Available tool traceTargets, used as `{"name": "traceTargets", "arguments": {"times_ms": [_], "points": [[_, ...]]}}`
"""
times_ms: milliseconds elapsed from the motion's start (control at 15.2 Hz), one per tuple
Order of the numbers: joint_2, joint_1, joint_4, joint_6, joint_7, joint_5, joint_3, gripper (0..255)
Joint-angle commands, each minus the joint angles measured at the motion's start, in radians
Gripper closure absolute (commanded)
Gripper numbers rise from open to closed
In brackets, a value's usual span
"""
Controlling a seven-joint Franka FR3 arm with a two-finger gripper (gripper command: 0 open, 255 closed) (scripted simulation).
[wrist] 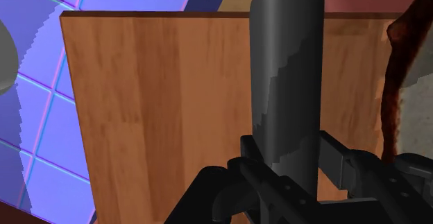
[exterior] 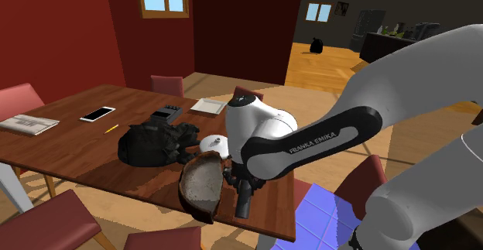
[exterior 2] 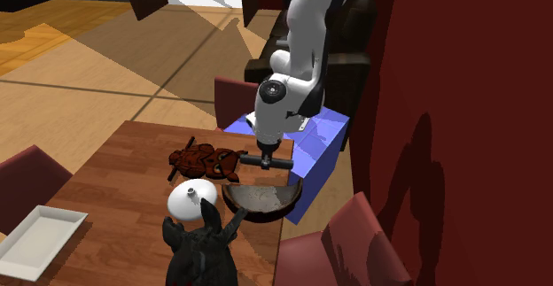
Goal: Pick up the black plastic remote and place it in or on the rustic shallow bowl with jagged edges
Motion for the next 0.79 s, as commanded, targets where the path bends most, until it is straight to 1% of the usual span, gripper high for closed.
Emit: {"name": "traceTargets", "arguments": {"times_ms": [0,726], "points": [[-0.026,0.009,0.013,-0.036,-0.014,0.014,-0.013,255],[-0.12,0.034,0.098,-0.205,-0.059,0.042,-0.074,255]]}}
